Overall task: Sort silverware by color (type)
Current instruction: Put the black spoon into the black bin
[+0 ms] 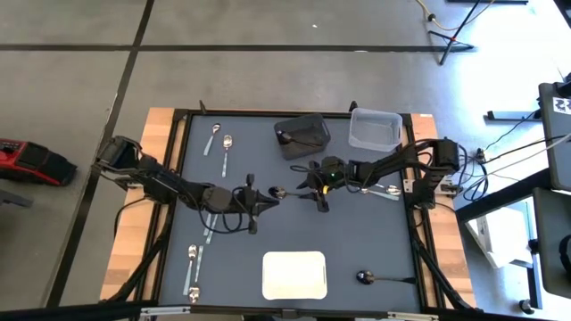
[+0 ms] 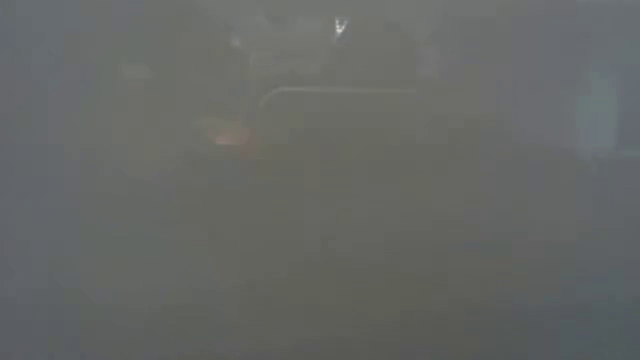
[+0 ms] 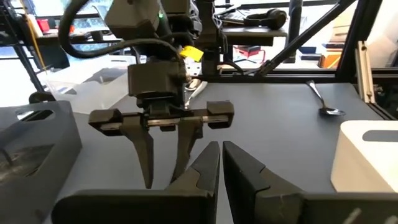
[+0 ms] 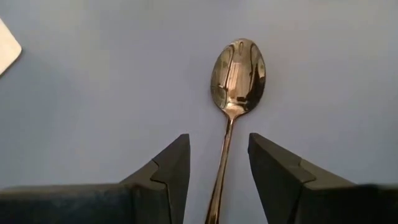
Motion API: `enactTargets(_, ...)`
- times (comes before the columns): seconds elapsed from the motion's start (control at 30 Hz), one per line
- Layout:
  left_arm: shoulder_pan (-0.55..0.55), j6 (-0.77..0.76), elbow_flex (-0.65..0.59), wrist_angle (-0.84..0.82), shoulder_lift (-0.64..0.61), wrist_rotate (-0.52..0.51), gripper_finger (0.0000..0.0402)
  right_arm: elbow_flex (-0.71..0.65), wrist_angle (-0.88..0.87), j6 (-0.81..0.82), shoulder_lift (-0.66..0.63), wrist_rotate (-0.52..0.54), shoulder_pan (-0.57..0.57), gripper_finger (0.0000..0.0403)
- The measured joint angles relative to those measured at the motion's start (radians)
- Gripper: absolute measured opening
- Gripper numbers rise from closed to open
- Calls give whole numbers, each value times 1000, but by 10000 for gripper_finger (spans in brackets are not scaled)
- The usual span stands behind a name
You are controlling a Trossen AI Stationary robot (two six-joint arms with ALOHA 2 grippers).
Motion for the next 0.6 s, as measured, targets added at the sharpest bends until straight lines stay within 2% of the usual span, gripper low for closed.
enactTargets(0.37,-3,2,0,-3,0,3,15,0,9,1,0,-2,0,154)
enactTargets(0.6,0,2,0,-5,0,5,15,1,103,4,36,6,46,154)
